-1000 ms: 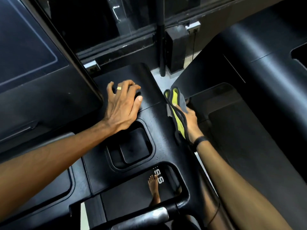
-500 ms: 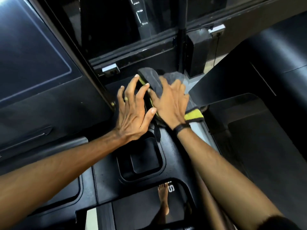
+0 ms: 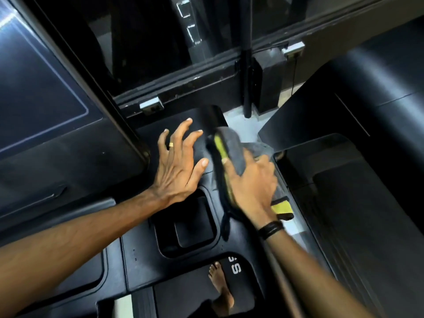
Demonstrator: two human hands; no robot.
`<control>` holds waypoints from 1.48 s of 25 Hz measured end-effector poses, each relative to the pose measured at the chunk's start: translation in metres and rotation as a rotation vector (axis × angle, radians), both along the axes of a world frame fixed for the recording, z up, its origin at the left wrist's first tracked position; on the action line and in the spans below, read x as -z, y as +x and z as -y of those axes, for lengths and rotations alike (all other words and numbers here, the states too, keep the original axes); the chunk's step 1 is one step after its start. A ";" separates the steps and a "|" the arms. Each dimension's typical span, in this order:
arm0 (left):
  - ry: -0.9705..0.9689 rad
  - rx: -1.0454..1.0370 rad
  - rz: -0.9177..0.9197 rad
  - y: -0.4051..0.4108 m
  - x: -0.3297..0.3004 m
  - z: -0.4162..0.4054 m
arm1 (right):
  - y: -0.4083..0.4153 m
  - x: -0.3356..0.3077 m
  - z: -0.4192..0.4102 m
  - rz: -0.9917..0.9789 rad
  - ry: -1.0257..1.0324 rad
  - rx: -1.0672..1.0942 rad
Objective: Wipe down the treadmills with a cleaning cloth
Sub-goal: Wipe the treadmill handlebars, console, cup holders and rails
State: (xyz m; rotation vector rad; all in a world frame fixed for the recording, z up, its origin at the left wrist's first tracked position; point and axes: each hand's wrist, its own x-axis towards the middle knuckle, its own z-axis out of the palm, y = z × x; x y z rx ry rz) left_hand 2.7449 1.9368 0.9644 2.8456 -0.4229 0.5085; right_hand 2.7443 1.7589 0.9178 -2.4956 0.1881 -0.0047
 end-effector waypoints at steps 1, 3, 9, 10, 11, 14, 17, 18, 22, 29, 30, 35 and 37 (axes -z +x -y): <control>0.002 0.003 -0.008 0.000 -0.001 0.000 | -0.005 -0.013 -0.015 0.113 -0.106 -0.039; -0.006 -0.002 -0.005 -0.002 -0.002 0.000 | 0.012 -0.029 -0.041 0.217 -0.156 -0.159; -0.019 -0.032 0.027 -0.003 -0.007 0.000 | 0.137 -0.039 -0.085 0.020 -0.084 -0.164; -0.016 -0.035 0.036 -0.004 -0.007 0.001 | 0.134 -0.039 -0.087 0.032 -0.106 -0.186; -0.022 -0.032 0.042 -0.004 -0.007 0.000 | 0.123 -0.039 -0.084 0.067 -0.131 -0.220; -0.043 0.057 0.067 -0.009 -0.004 -0.002 | 0.059 -0.034 -0.059 0.223 -0.154 -0.331; -0.034 0.136 0.067 -0.006 -0.007 -0.001 | 0.029 -0.028 -0.038 0.233 -0.108 -0.313; -0.032 0.152 0.065 -0.005 -0.007 -0.001 | 0.037 -0.028 -0.039 0.198 -0.117 -0.285; -0.034 0.315 0.076 -0.020 -0.013 -0.007 | 0.088 -0.039 -0.087 0.112 -0.260 -0.162; -0.274 0.387 -0.155 -0.092 -0.053 0.007 | 0.020 -0.043 -0.110 0.410 -0.293 -0.538; -0.196 0.460 -0.079 -0.100 -0.054 0.001 | 0.008 -0.039 -0.097 0.431 -0.266 -0.581; -0.233 0.371 0.020 -0.095 -0.049 -0.005 | 0.059 -0.046 -0.083 0.272 -0.321 -0.338; -0.253 0.342 0.011 -0.106 -0.041 -0.005 | 0.074 -0.063 -0.116 0.227 -0.326 -0.295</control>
